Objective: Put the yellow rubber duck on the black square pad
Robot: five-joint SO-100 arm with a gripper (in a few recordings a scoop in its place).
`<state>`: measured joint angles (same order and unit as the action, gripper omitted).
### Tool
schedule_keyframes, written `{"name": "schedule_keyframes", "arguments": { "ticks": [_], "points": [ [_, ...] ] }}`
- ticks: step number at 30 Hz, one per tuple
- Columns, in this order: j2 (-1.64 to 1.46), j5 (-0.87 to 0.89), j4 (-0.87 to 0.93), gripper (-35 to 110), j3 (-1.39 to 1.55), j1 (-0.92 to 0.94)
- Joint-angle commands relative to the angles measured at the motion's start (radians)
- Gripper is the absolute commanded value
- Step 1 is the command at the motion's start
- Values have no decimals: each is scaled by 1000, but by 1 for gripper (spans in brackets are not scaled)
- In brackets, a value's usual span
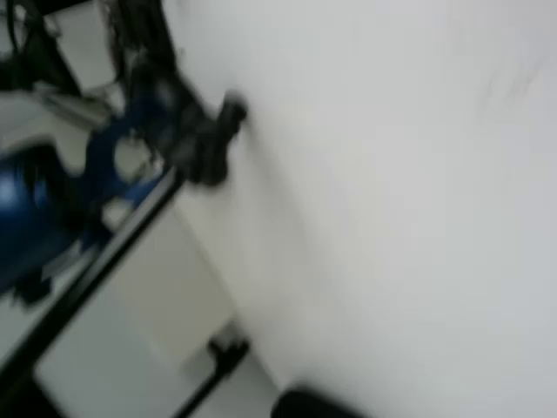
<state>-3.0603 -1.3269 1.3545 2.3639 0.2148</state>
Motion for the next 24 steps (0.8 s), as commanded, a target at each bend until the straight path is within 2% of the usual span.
{"name": "schedule_keyframes", "arguments": {
  "ticks": [1, 6, 13, 19, 24],
  "points": [
    [3, -77, 9, 3, -34, 114],
    [3, -245, 9, 3, -25, 304],
    [3, -376, 9, 3, -20, 538],
    [9, -437, 8, 3, 6, 657],
    [5, -440, 8, 3, 110, 673]
  ]
}}
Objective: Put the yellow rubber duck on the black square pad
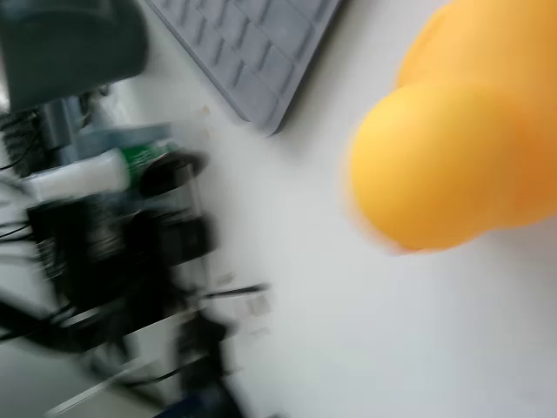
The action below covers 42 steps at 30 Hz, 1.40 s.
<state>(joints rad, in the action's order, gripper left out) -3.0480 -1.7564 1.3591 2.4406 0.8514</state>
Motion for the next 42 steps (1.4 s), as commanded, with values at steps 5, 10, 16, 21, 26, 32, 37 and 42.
{"name": "schedule_keyframes", "arguments": {
  "ticks": [5, 10, 16, 21, 26, 32, 37, 42],
  "points": [
    [-18, -11, 2, 3, 129, 29],
    [-18, -11, -3, 3, 137, 28],
    [-5, -11, -187, 5, 141, 37],
    [-5, -14, -255, 21, 141, 37],
    [-5, -15, -250, 39, 144, 31],
    [-5, -17, -261, 40, 290, 26],
    [-17, -67, -261, 40, 351, 38],
    [-18, -118, -261, 40, 353, 44]
  ]
}}
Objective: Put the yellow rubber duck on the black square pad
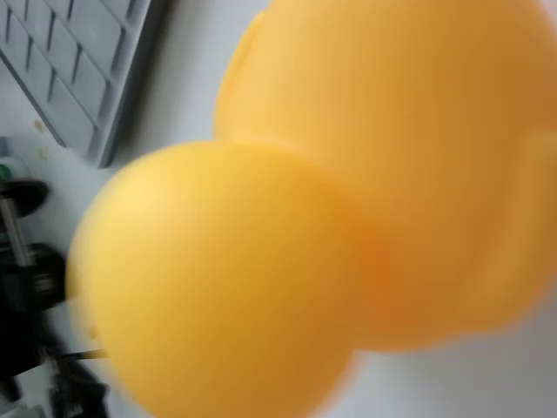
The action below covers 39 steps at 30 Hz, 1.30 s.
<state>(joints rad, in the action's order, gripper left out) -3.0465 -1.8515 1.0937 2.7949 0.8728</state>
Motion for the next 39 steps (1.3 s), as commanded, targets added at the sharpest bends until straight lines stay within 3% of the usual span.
{"name": "schedule_keyframes", "arguments": {
  "ticks": [1, 20, 39],
  "points": [
    [-20, -23, 5, 40, -6, 28],
    [-9, -9, 8, 40, -15, 34],
    [198, -8, 6, 40, -49, 28]
  ]
}}
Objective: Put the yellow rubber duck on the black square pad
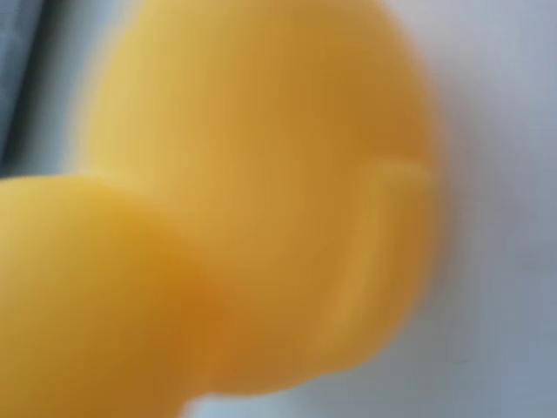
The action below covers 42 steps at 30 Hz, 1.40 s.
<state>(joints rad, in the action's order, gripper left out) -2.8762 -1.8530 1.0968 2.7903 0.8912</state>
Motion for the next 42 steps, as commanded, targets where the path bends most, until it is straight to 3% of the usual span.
{"name": "schedule_keyframes", "arguments": {
  "ticks": [1, 12, 22, 31, 42],
  "points": [
    [58, -6, 3, 40, -67, 9],
    [244, -5, 3, 40, -413, 20],
    [388, -12, -5, 40, -423, 20],
    [531, -8, -330, 40, -405, 20],
    [574, -23, -350, 40, -225, 20]
  ]
}}
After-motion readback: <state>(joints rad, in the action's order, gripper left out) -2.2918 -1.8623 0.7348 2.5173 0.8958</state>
